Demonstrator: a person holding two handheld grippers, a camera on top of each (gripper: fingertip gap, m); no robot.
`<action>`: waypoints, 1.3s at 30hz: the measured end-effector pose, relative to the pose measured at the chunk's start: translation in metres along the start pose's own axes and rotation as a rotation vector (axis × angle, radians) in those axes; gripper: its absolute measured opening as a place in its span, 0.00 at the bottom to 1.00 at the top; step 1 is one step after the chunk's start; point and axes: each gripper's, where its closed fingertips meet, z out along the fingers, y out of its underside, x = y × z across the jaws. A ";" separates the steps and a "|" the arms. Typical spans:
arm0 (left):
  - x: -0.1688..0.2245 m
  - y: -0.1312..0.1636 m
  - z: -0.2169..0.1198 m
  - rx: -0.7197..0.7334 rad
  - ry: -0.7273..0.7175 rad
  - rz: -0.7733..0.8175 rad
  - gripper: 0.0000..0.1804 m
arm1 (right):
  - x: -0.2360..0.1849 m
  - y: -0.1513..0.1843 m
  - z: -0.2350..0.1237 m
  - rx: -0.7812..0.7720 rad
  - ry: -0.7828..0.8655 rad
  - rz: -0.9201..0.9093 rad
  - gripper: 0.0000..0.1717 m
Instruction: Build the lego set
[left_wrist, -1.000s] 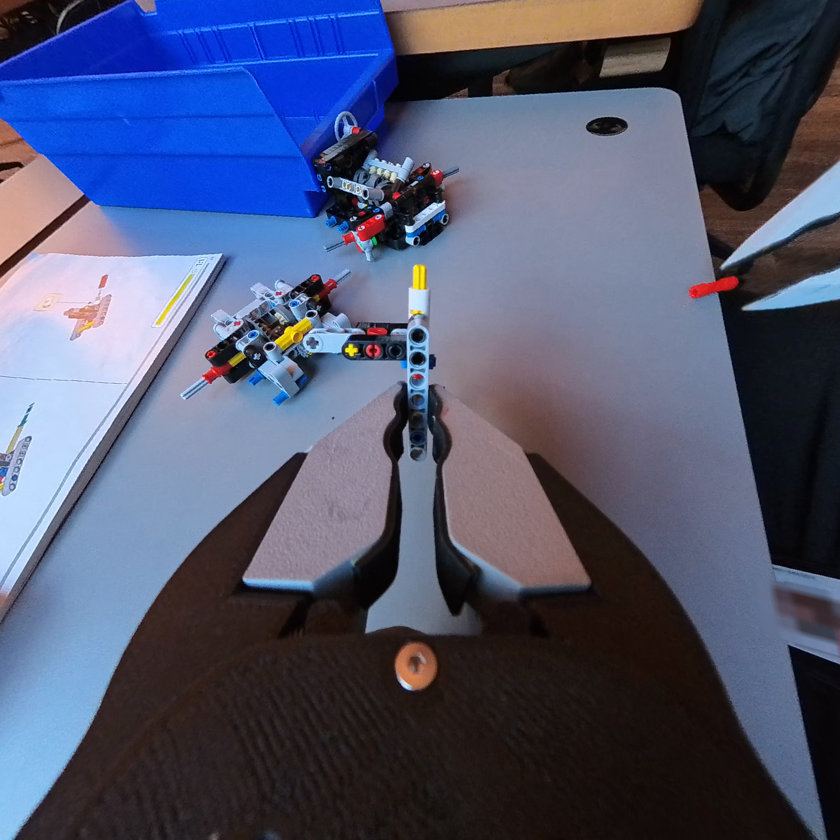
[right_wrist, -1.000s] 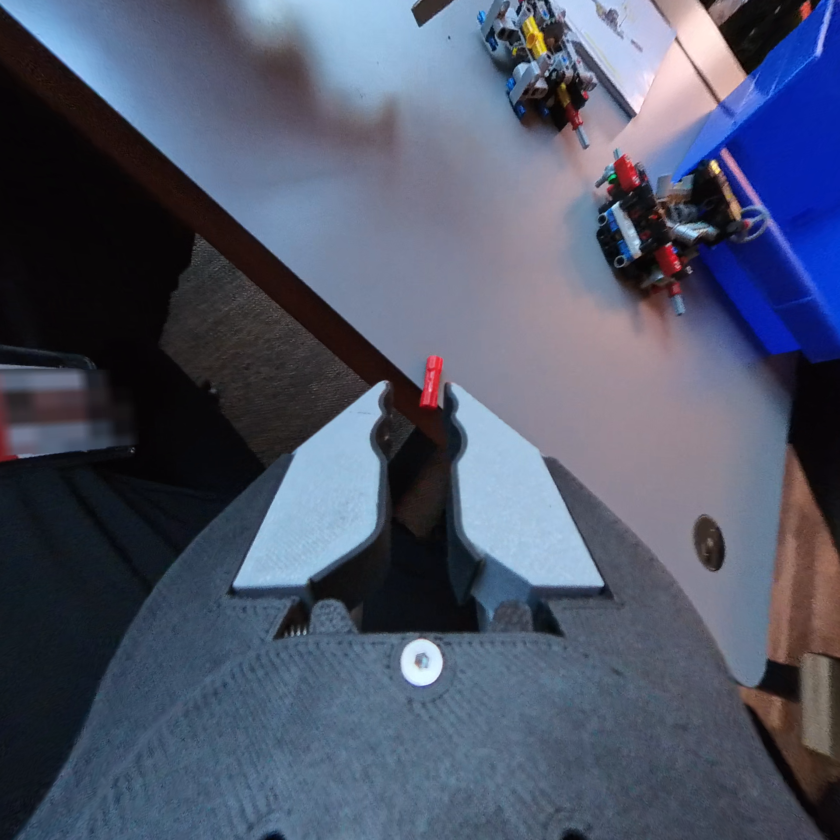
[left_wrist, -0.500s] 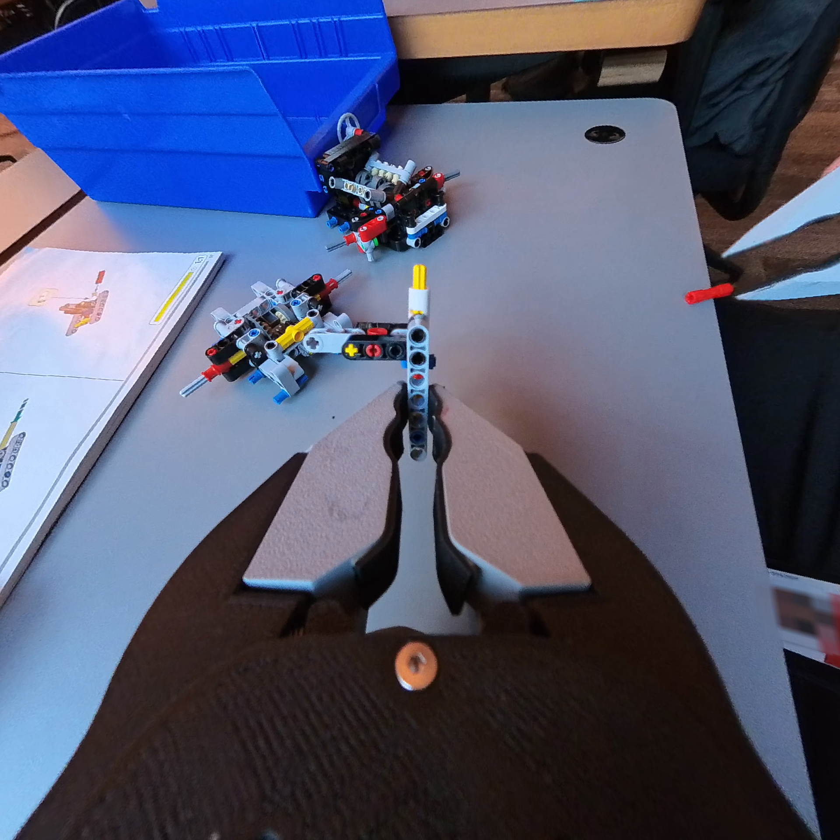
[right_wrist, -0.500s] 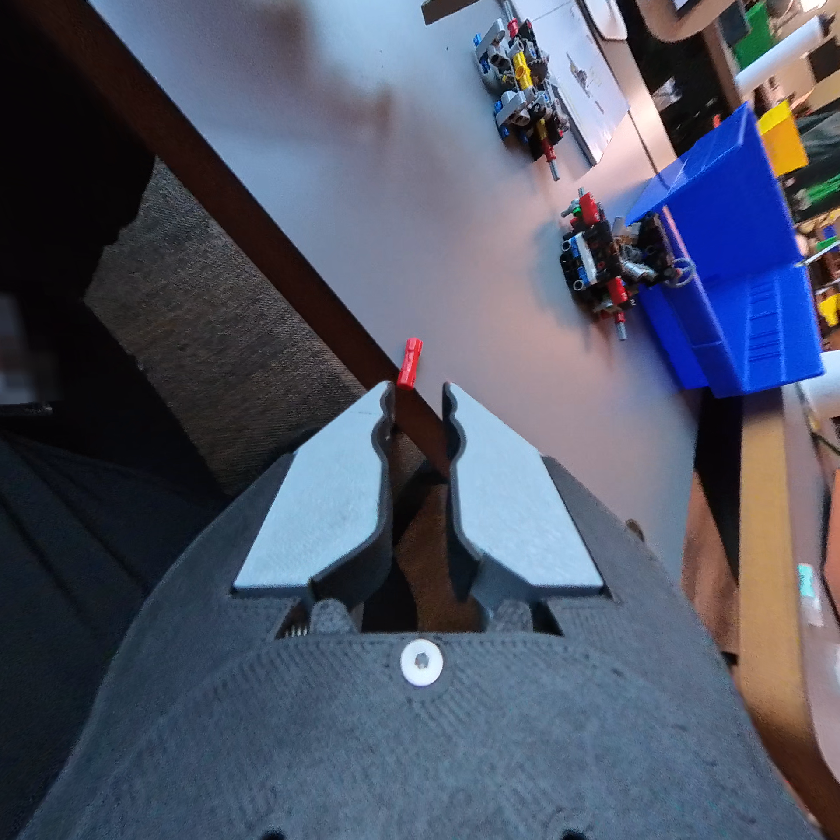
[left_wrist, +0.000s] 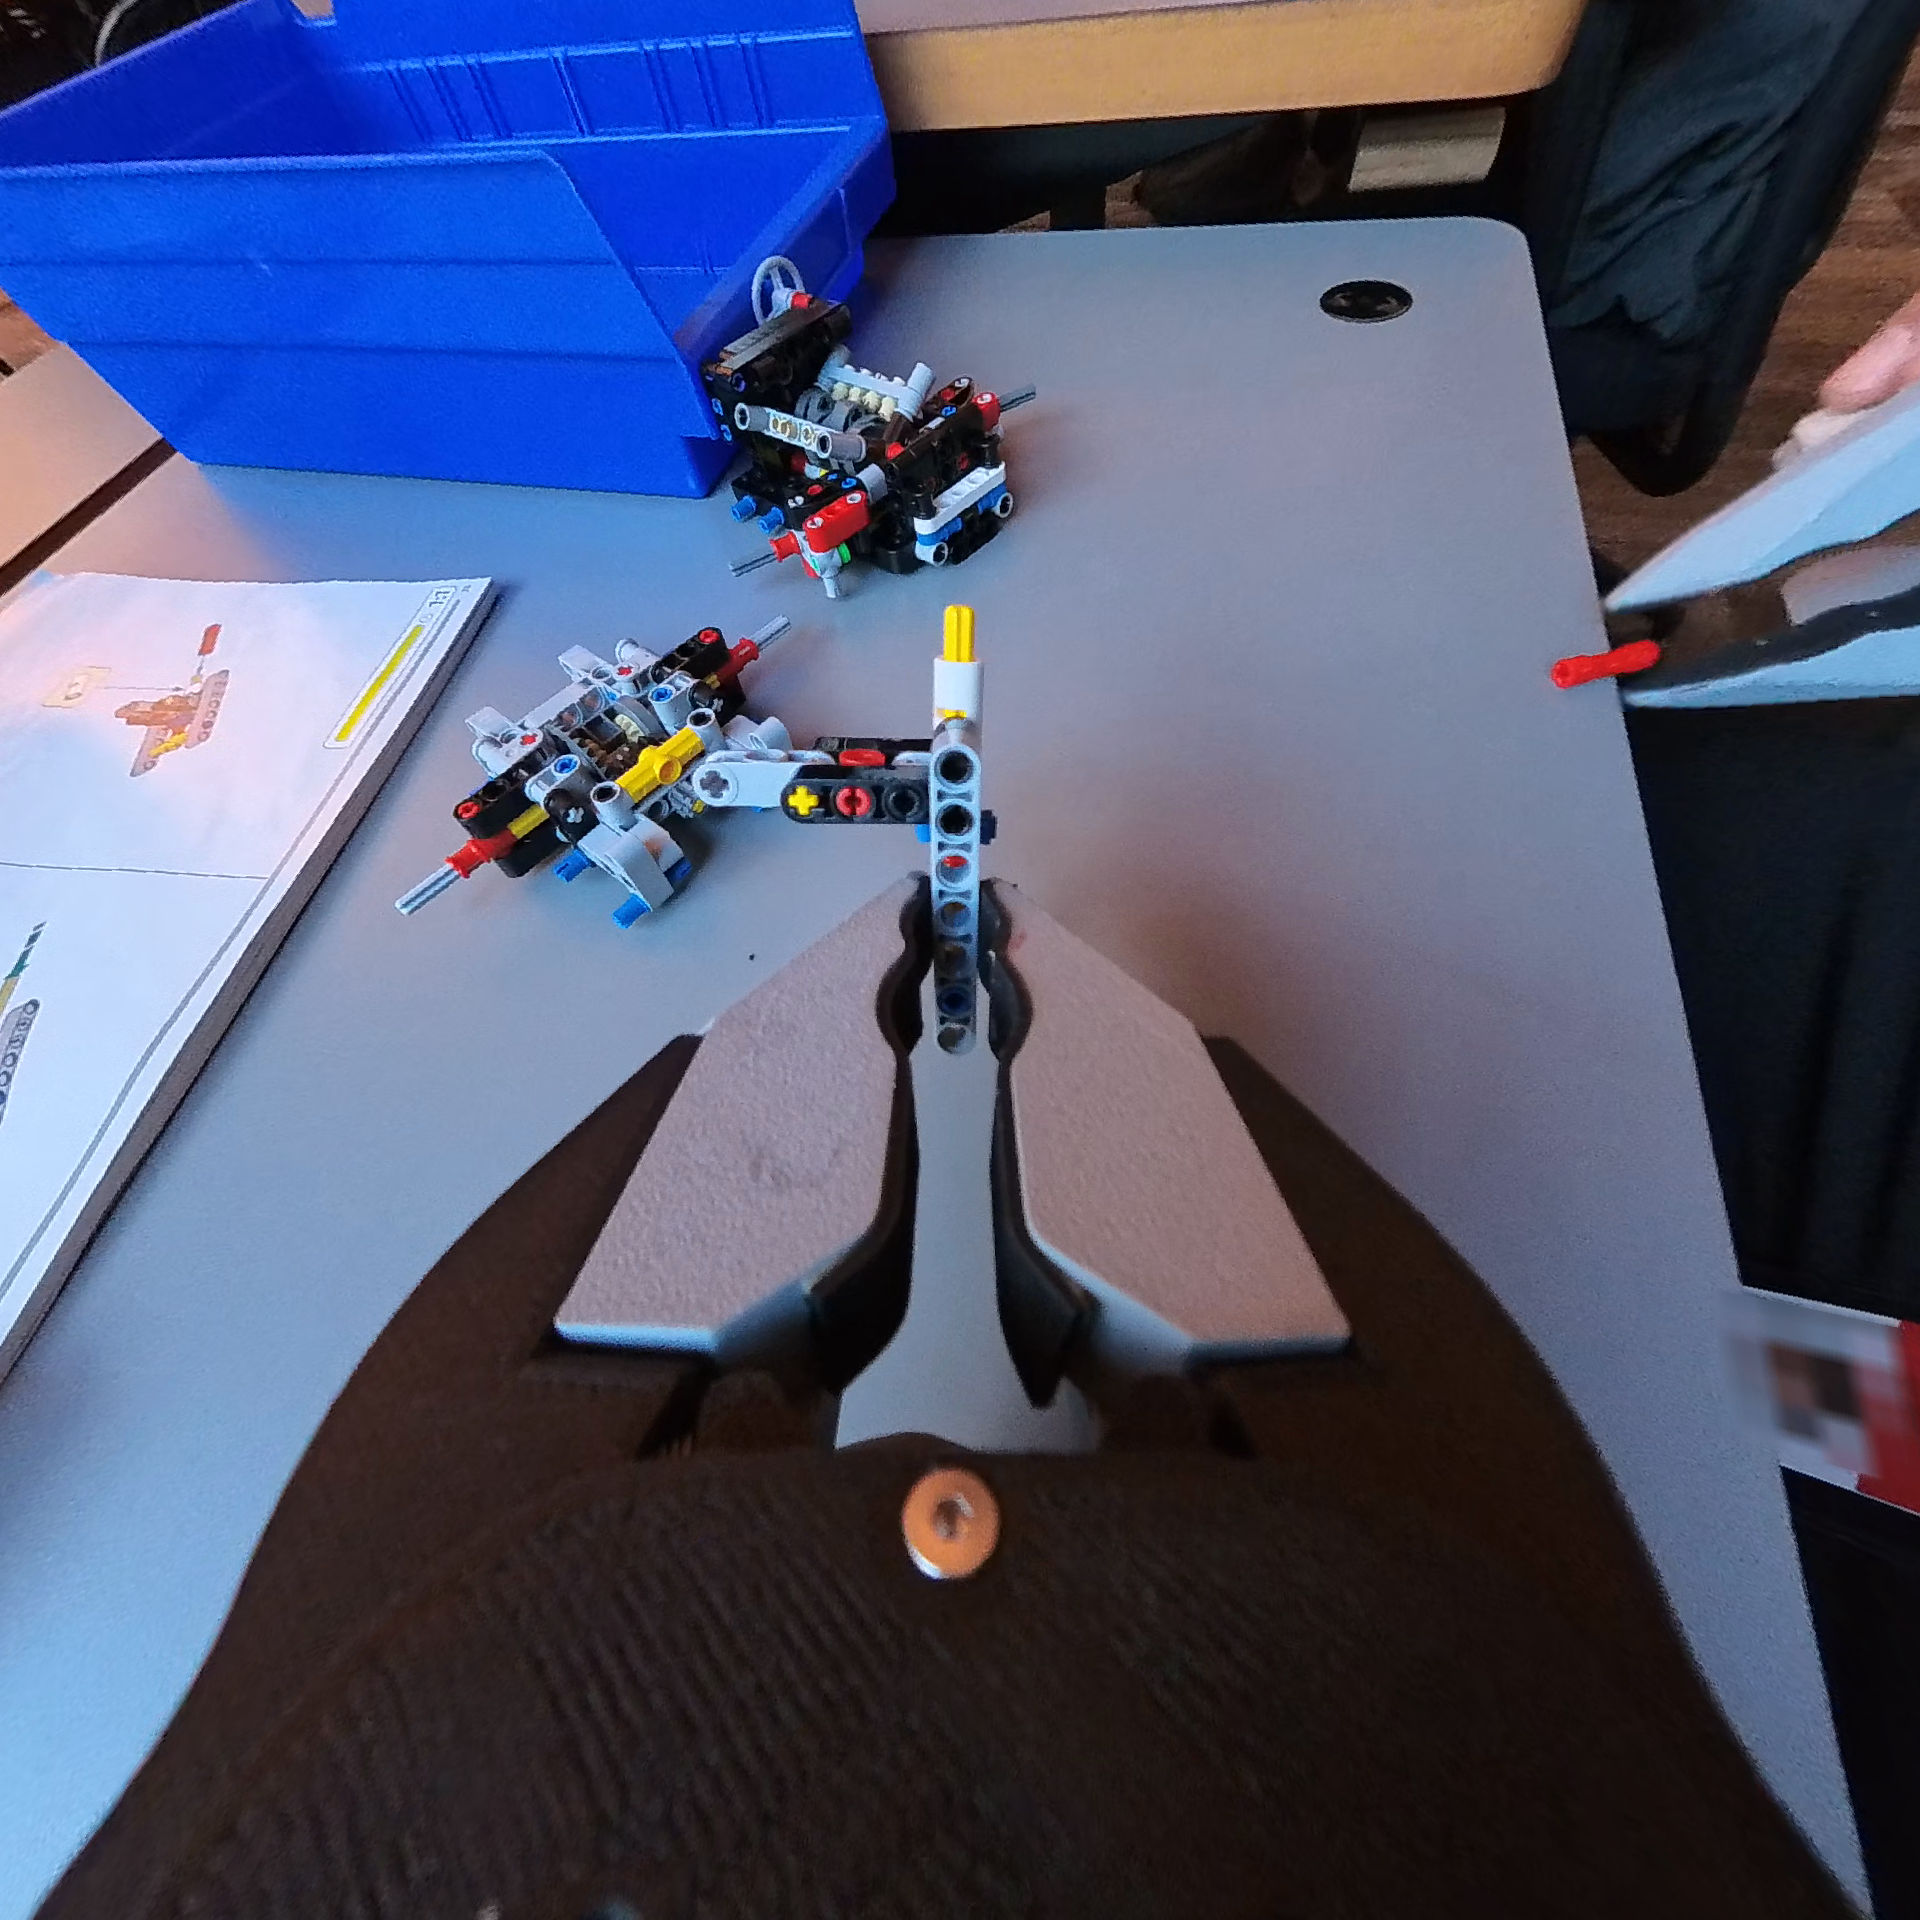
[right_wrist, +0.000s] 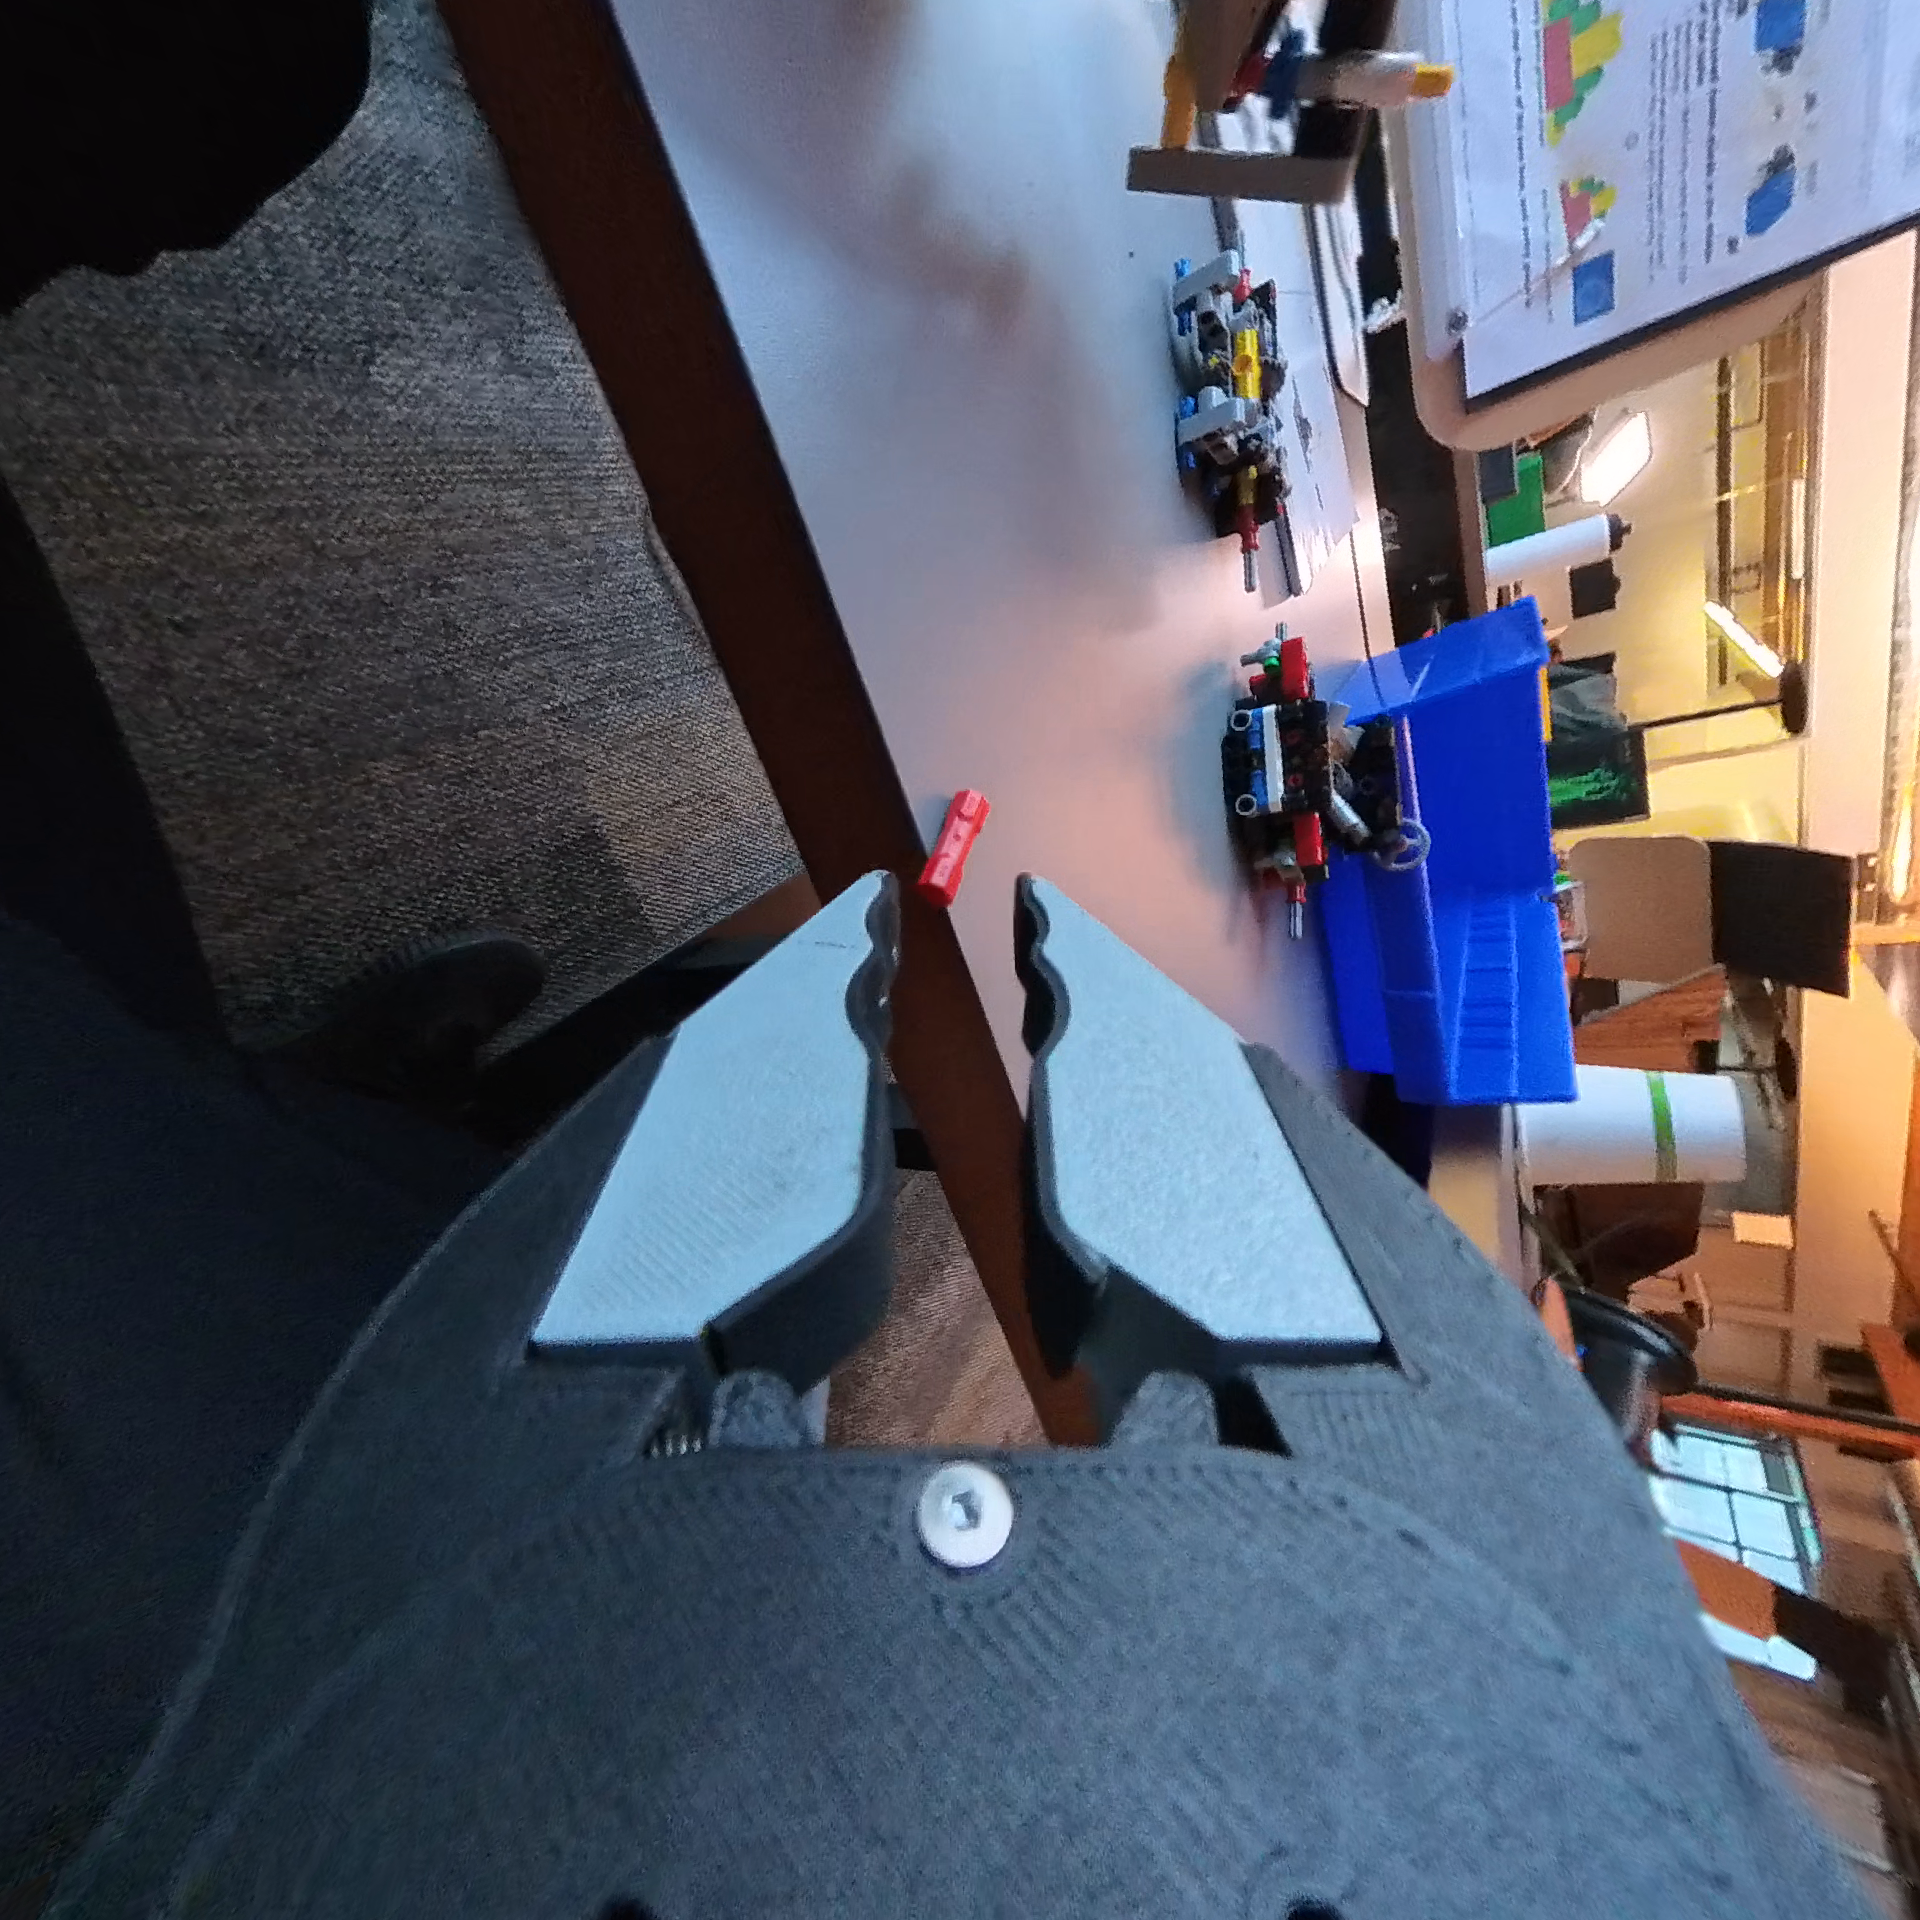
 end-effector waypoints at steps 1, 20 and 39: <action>0.000 0.000 0.000 0.000 0.001 -0.002 0.02 | -0.002 -0.001 0.001 0.000 -0.009 -0.024 0.11; -0.010 0.031 0.004 -0.259 -0.289 0.607 0.03 | 0.051 -0.063 0.054 0.182 -0.657 0.951 0.03; 0.001 0.042 0.001 -0.289 -0.224 0.515 0.07 | 0.035 -0.087 0.106 0.140 -0.758 0.858 0.03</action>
